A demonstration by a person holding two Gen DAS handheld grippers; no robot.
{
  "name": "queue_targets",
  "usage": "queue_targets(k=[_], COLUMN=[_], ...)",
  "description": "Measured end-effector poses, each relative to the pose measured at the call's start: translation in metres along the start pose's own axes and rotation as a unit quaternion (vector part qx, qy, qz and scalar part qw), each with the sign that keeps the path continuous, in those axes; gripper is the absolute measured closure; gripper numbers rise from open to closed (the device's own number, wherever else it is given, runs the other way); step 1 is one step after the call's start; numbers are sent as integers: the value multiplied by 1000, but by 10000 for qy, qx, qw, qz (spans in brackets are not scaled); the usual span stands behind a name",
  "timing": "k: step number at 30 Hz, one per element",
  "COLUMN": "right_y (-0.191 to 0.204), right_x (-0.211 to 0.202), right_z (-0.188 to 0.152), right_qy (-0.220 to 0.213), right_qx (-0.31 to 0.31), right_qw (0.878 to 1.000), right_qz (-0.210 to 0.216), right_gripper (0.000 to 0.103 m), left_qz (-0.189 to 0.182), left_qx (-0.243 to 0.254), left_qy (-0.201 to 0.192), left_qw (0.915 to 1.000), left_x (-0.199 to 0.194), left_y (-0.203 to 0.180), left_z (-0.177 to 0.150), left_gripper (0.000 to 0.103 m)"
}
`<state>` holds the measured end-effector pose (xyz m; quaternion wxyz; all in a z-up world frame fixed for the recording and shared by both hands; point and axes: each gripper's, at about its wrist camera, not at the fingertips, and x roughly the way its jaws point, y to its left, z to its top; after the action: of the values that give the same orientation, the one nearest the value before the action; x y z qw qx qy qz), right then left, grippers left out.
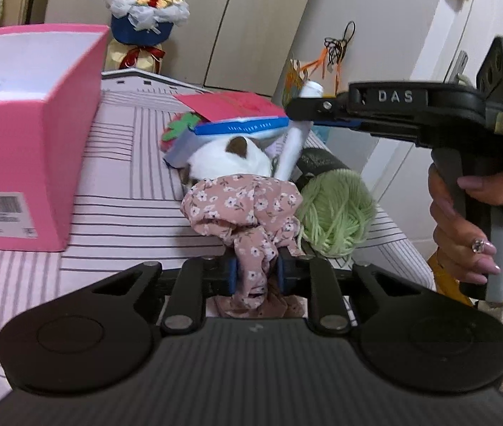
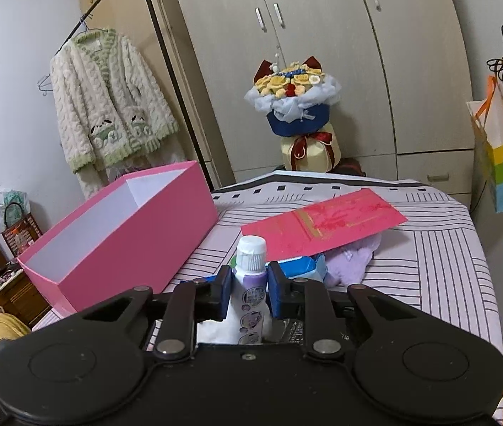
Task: Organize soft objects
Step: 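Carry the scrunchie and white tube into the pink box and release both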
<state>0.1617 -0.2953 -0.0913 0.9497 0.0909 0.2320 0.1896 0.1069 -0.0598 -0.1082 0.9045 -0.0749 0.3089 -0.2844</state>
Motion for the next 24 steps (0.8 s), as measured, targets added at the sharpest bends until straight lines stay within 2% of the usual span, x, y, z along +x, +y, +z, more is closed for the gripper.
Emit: queue_targets(k=[5,15,24], right_y=[7,40,80], right_x=[-8,-33,-41], right_z=[3,0,-3], right_qy=[-38,128,705], right_qx=[-52,-442,-556], right_qw=[10000,9989,9942], right_qz=[50,57,599], right_gripper=[78,78,78], left_qz=[52,124,184], left_qx=[-89,-163,-129], left_qy=[-69,230,732], left_qw=[9999,9995,9971], left_x=[-21,-51,-77], left_y=[9,31,48], left_z=[3,7,6], left_gripper=[84,84,84])
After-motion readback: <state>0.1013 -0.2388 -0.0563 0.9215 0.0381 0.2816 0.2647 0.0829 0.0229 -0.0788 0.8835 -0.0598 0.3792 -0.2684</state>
